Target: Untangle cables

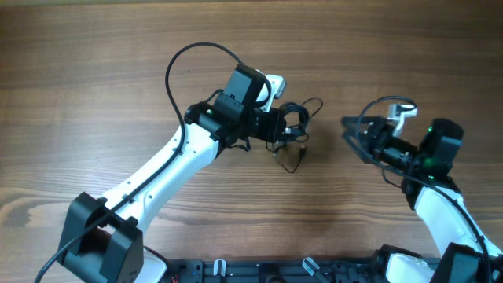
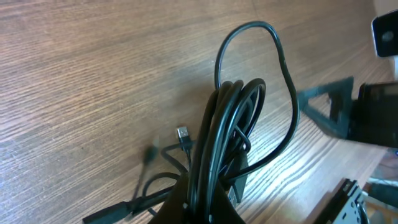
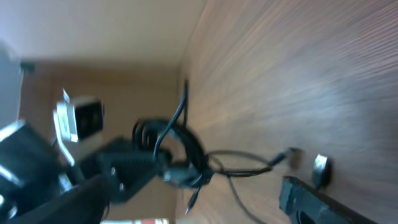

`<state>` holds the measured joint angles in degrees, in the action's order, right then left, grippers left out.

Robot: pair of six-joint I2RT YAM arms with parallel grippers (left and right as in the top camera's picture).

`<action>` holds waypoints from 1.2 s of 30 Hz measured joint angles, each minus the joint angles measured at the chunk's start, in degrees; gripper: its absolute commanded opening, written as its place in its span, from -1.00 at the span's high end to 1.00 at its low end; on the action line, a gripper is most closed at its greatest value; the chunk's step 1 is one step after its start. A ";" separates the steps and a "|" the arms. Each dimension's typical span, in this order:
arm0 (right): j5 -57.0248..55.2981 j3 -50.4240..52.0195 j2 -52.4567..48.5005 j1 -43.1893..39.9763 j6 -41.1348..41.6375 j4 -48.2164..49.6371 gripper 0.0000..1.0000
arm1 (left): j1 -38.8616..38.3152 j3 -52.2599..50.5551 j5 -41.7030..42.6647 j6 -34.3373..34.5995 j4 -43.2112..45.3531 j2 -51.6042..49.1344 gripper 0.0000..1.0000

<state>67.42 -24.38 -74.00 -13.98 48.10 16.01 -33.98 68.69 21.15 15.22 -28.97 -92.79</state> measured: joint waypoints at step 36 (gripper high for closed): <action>-7.89 -0.20 0.02 -3.48 8.66 -0.15 -0.68 | -7.13 -0.04 -9.62 -5.81 -4.13 -0.02 0.92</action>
<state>59.53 -24.58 -73.97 -17.45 56.75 15.86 -41.10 68.64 11.53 9.41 -33.10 -92.82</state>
